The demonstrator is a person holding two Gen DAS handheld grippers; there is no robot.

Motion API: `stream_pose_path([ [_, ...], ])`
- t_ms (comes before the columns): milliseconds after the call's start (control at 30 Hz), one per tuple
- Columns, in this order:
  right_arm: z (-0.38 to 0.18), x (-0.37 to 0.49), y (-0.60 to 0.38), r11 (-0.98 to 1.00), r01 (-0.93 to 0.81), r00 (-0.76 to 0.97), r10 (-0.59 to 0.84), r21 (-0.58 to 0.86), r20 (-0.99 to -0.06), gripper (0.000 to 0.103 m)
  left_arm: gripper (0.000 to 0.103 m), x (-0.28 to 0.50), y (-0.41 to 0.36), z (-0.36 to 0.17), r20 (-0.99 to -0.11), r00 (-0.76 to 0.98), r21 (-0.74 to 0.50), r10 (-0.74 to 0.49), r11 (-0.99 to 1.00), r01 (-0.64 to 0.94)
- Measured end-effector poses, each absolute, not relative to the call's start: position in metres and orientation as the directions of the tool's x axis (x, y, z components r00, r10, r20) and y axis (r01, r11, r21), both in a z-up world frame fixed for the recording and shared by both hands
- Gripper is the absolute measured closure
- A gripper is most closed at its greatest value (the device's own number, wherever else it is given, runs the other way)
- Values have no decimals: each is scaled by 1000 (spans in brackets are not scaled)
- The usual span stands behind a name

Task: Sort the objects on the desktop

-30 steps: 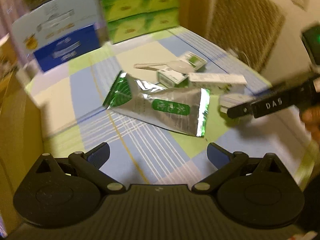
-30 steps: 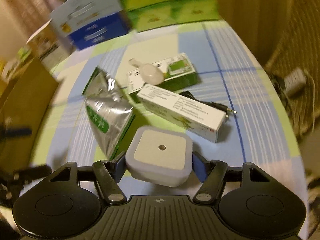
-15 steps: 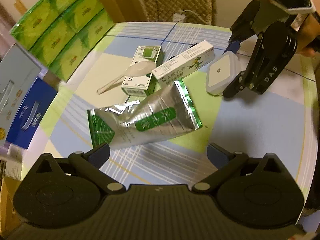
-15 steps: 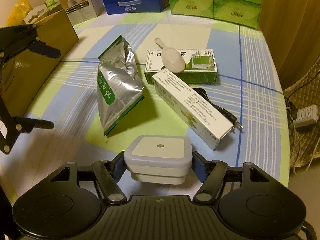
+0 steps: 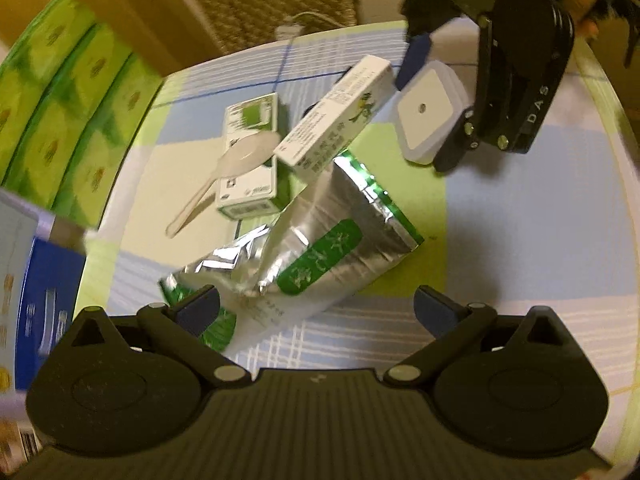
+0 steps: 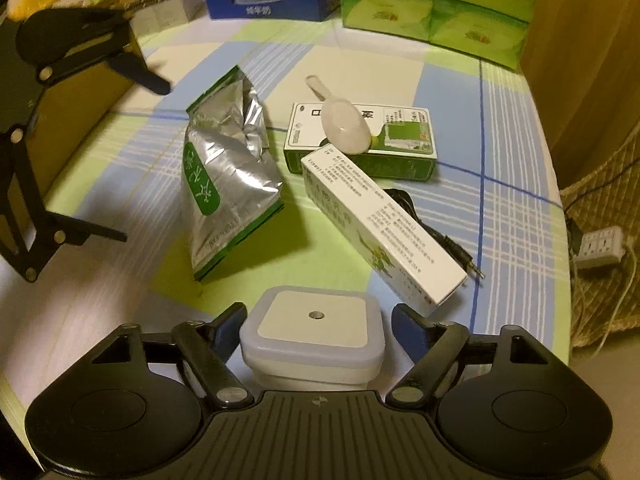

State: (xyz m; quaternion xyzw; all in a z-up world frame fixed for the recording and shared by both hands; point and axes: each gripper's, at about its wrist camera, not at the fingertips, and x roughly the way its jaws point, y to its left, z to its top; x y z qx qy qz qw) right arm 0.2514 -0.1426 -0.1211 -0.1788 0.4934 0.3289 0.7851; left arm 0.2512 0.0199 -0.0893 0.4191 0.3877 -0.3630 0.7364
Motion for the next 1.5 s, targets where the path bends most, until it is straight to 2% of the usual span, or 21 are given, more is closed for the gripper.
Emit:
stream_pose_path([
  [67, -120, 251, -140, 707, -707, 301, 332, 24, -894, 41, 1, 253, 18, -94, -876, 426, 341, -225, 333, 879],
  [400, -114, 243, -144, 629, -777, 289, 332, -18, -898, 41, 2, 283, 11, -115, -898, 345, 338, -272, 74, 938],
  [667, -107, 243, -150, 657, -754, 300, 362, 13, -883, 41, 2, 319, 4, -128, -957, 175, 178, -232, 6, 984],
  [900, -107, 240, -150, 687, -725, 297, 381, 53, -875, 41, 1, 337, 0, -135, -970, 108, 107, -217, 16, 994],
  [1100, -112, 238, -152, 698, -713, 293, 382, 66, -876, 41, 3, 330, -2, -135, -980, 106, 85, -169, 128, 988],
  [1167, -112, 238, -153, 704, -707, 291, 384, 74, -876, 41, 6, 323, 0, -134, -983, 117, 83, -145, 222, 972],
  [1333, -108, 235, -153, 717, -692, 298, 390, 83, -871, 41, 6, 295, 2, -132, -993, 78, 30, -89, 447, 894],
  [1500, -97, 225, -156, 728, -679, 313, 405, 96, -859, 41, 7, 264, 13, -116, -978, -5, -134, -211, 601, 788],
])
